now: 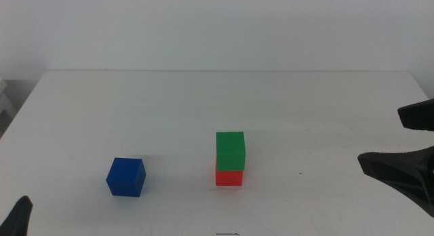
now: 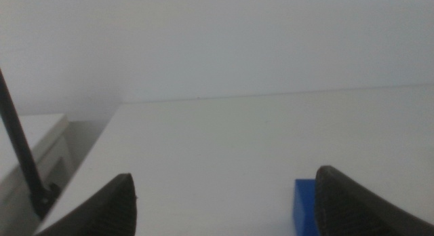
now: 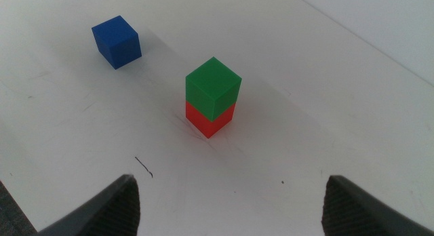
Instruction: Stack red cubes first, then green, then blue cubes in a specific spot.
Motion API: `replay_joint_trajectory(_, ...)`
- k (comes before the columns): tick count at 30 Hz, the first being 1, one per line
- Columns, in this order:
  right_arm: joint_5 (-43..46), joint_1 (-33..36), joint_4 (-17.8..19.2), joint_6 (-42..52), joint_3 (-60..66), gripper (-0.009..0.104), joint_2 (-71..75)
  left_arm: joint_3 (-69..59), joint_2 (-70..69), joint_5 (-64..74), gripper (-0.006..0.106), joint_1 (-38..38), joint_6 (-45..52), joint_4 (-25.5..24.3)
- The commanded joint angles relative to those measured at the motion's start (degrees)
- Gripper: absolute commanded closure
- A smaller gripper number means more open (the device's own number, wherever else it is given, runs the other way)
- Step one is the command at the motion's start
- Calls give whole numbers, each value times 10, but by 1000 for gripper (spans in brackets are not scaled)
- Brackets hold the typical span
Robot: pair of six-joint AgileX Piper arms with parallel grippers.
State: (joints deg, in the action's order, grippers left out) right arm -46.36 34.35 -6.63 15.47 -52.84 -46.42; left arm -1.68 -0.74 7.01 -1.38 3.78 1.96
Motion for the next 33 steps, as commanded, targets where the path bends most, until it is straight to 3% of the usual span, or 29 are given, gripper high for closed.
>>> replay_joint_trajectory(1,39,-4,-1,8,-14,3,3,8,-7,-47,14,-2,-23,30)
replay_joint_trajectory(5,37,-4,-1,8,-14,3,3,81,67,7,14,-2,-52,84)
replay_joint_trajectory(10,37,-4,-1,8,-14,3,3,268,258,182,14,-2,-25,53)
replay_joint_trajectory(19,37,-4,-1,8,-14,3,3,534,542,450,14,-2,1,67)
replay_joint_trajectory(26,37,-4,-1,8,-14,3,3,603,677,517,14,-2,-19,156)
replay_joint_trajectory(33,37,-4,-1,8,-14,3,3,637,763,509,14,-43,0,141)
